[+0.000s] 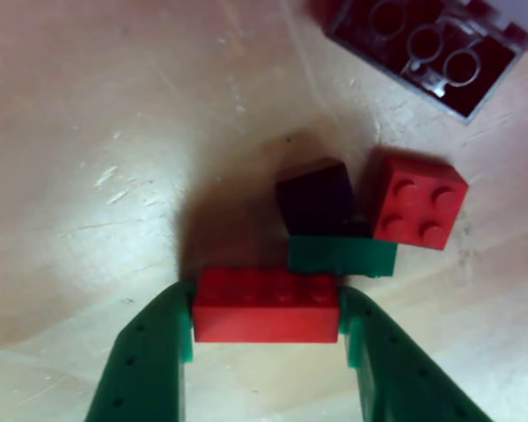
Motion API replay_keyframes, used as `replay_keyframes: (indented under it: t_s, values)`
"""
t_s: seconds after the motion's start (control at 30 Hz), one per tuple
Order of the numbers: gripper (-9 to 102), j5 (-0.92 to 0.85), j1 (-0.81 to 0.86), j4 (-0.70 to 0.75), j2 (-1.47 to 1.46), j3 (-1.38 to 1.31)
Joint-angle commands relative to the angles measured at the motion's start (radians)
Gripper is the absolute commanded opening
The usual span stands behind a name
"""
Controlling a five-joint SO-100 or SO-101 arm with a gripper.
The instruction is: Put all lego bricks in the bin.
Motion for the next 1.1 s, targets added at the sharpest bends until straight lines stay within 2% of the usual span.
replay_keyframes:
  t_s: [0.0,0.07,0.17,0.23,0.33,0.43,0.57,0.63,0.77,0.9,1.0,1.07]
  values:
    - [0,0.04,-0.021,-0.051,0.129,0.02]
    - [0,0.112,-0.06,-0.087,0.293,0.107]
    - [0,0.264,-0.202,0.003,0.618,0.173]
    - [0,0.407,-0.325,0.051,0.724,0.109]
    - [0,0.531,-0.508,0.225,0.652,-0.156]
    - [1,0.583,-0.672,0.36,0.453,-0.394]
    - [7,0.638,-0.818,0.365,0.222,-0.477]
    - [21,0.66,-0.828,0.318,0.199,-0.442]
    - [33,0.675,-0.724,0.229,0.376,-0.284]
    - [37,0.672,-0.422,0.19,0.678,-0.164]
    - [28,0.531,-0.124,0.124,0.83,0.018]
    - [23,0.385,0.008,0.123,0.841,0.172]
